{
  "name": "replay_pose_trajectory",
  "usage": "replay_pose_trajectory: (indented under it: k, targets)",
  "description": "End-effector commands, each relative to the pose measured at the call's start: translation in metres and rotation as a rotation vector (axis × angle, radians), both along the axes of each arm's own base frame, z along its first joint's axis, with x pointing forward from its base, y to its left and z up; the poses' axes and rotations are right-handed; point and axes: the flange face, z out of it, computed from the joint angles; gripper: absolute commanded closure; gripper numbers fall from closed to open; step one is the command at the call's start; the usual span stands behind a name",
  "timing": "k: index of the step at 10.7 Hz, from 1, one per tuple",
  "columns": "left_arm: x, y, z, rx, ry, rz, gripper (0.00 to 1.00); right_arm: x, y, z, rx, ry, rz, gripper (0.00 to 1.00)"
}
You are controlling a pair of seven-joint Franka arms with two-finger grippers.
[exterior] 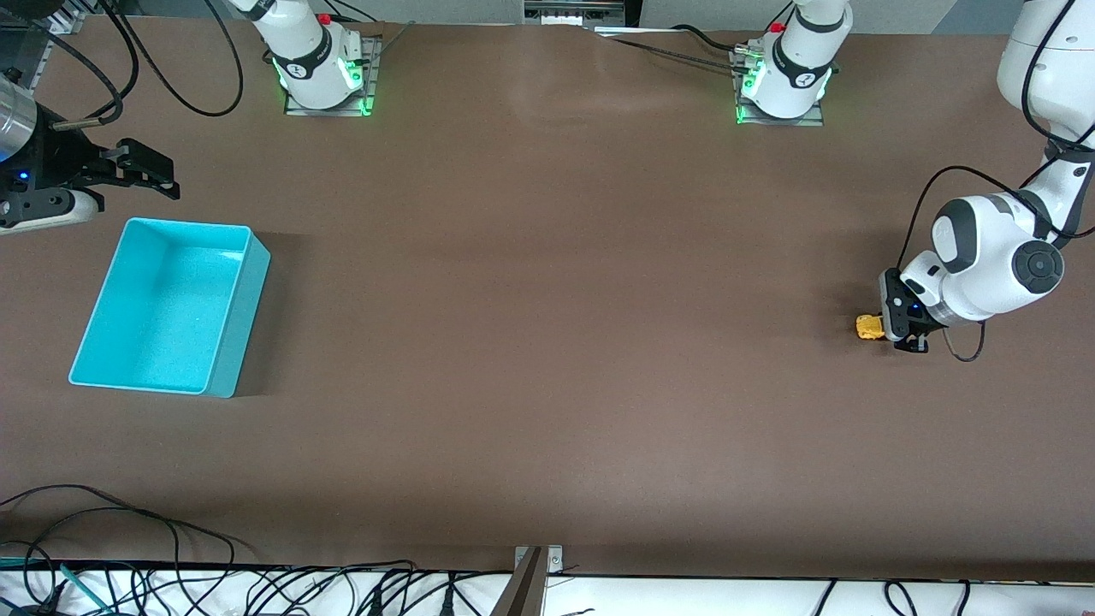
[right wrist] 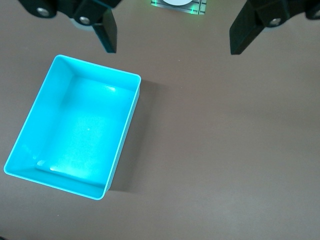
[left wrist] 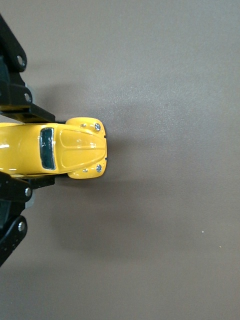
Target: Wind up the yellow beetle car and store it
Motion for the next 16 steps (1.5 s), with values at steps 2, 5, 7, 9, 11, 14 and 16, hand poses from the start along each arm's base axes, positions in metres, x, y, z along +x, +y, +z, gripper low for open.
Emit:
replay_pose_trajectory:
  k: [2, 5, 7, 9, 11, 14, 16]
  targets:
    - [0.01, 0.008, -0.016, 0.006, -0.01, -0.028, 0.5, -0.004, -0.002, 0.002, -0.008, 0.003, 0.013, 0.0]
    - [0.021, 0.007, 0.0, -0.003, -0.02, -0.124, 0.0, -0.004, -0.002, 0.002, -0.008, 0.003, 0.013, 0.0]
    - [0.023, 0.011, 0.012, -0.009, 0.002, -0.103, 0.0, -0.004, -0.002, 0.002, -0.01, 0.003, 0.013, 0.0]
    - [0.016, 0.012, 0.038, -0.04, 0.062, -0.057, 0.0, -0.004, -0.002, 0.002, -0.01, 0.003, 0.013, 0.0]
    - [0.007, 0.014, 0.07, -0.034, 0.117, -0.011, 0.0, -0.004, -0.002, 0.002, -0.008, 0.003, 0.013, 0.0]
    - [0.001, 0.012, 0.128, -0.011, 0.172, 0.078, 0.0, -0.004, -0.003, 0.002, -0.008, 0.006, 0.012, 0.0]
    - [0.015, 0.012, 0.169, -0.002, 0.209, 0.154, 0.0, -0.004, -0.003, 0.002, -0.008, 0.006, 0.011, 0.0]
